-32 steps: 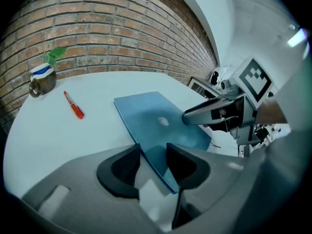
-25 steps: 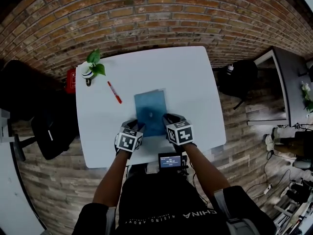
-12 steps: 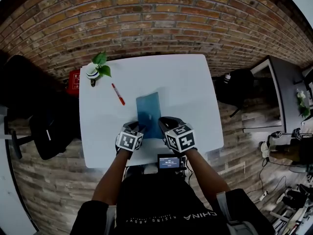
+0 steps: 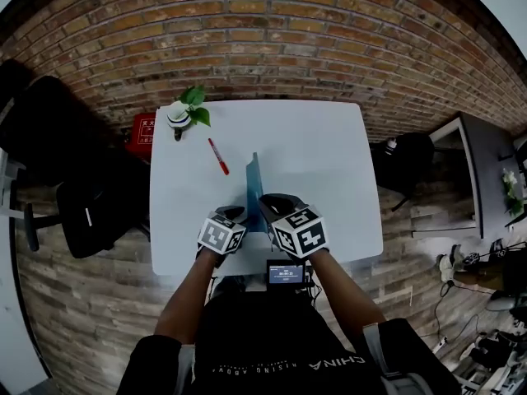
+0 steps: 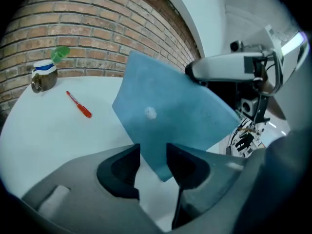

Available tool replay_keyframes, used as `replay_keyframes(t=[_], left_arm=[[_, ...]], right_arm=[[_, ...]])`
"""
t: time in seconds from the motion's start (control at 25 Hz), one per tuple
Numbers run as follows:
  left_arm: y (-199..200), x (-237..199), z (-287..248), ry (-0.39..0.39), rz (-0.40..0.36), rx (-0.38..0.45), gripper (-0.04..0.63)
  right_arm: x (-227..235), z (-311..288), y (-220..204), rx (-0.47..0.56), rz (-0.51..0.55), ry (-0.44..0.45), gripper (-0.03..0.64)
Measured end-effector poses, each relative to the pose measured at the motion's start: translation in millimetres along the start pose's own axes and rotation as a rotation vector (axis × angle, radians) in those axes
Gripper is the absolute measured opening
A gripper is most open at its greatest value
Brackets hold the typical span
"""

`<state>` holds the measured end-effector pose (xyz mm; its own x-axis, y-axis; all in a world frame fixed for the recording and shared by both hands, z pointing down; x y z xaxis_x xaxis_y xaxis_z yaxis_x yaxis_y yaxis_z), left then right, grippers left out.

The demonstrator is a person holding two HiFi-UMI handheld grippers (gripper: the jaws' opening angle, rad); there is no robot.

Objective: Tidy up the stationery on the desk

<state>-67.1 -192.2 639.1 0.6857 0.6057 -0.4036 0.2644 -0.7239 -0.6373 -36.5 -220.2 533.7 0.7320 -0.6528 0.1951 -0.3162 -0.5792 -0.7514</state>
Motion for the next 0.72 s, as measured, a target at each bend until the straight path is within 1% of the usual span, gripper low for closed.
replay_keyframes(t=[0.08, 0.24, 0.36, 0.56, 0.64, 0.72], left_arm=[[6.8, 6.2, 12.6, -0.03, 0.018, 0.044, 0.173], [29.5, 26.7, 38.7, -0.084, -0.009, 0.116, 0.173], [42.8, 42.8, 55.3, -0.137, 0.008, 0.147, 0.174], [53.0, 59.0, 72.2, -0.219, 0.083, 0.162, 0.176], [54.0, 62.4, 71.2, -0.221, 0.094, 0.14, 0.189], [52.5, 62.6, 65.8, -0.19, 0.092, 0.107, 0.205]], right_arm=[[-4.8, -2.5, 2.9, 0.002, 0.004, 0.009, 0.048], [-9.2, -4.0, 5.6, 0.001, 0.004, 0.015, 0.048], [-11.0, -5.0, 6.3, -0.001, 0.005, 0.019, 0.048], [-11.8, -5.6, 7.1, -0.005, -0.005, 0.04, 0.048], [-12.6, -5.8, 7.9, -0.006, -0.008, 0.05, 0.048], [-13.6, -6.1, 8.3, -0.008, -0.009, 0.061, 0.048]])
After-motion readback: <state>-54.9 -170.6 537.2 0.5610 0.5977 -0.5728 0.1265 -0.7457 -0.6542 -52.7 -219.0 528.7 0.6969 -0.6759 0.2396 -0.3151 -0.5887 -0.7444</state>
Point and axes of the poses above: the fingertips, and each gripper's own axes: z backward along the fingers, x to its right, y out of its top, the point moved 1 cm from there along z, backward along the fingers, and after that the axes turned 5 degrees about -y, right-handed, at the moved point
